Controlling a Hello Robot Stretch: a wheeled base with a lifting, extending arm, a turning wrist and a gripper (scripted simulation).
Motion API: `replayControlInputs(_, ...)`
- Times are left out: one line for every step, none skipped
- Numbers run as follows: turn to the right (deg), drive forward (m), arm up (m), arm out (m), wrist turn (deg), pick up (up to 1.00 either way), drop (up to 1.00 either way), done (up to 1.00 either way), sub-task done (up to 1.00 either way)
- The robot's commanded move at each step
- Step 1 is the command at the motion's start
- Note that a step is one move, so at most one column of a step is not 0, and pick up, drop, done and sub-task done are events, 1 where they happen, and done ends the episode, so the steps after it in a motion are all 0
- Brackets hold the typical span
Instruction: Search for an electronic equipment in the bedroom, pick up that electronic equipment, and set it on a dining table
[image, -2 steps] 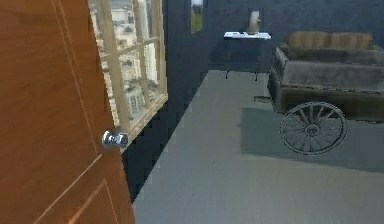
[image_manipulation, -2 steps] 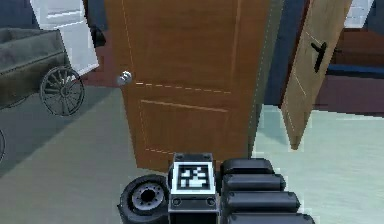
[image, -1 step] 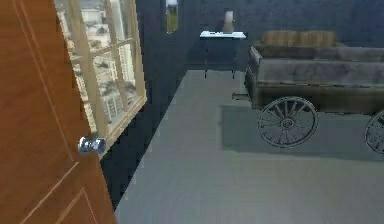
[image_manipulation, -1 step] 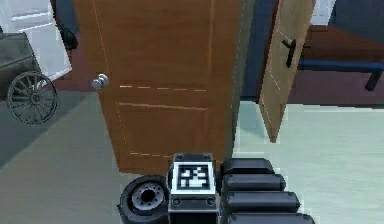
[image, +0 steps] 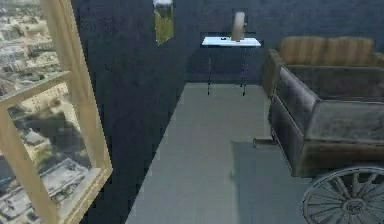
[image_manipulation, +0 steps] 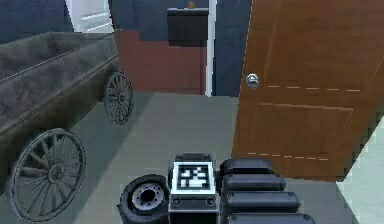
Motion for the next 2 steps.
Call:
replayControlInputs(0.0,1.00,0.00,0.00,0.0,0.00,0.00,0.00,0.00)
replayControlInputs(0.0,0.40,0.00,0.00,0.0,0.00,0.00,0.00,0.00)
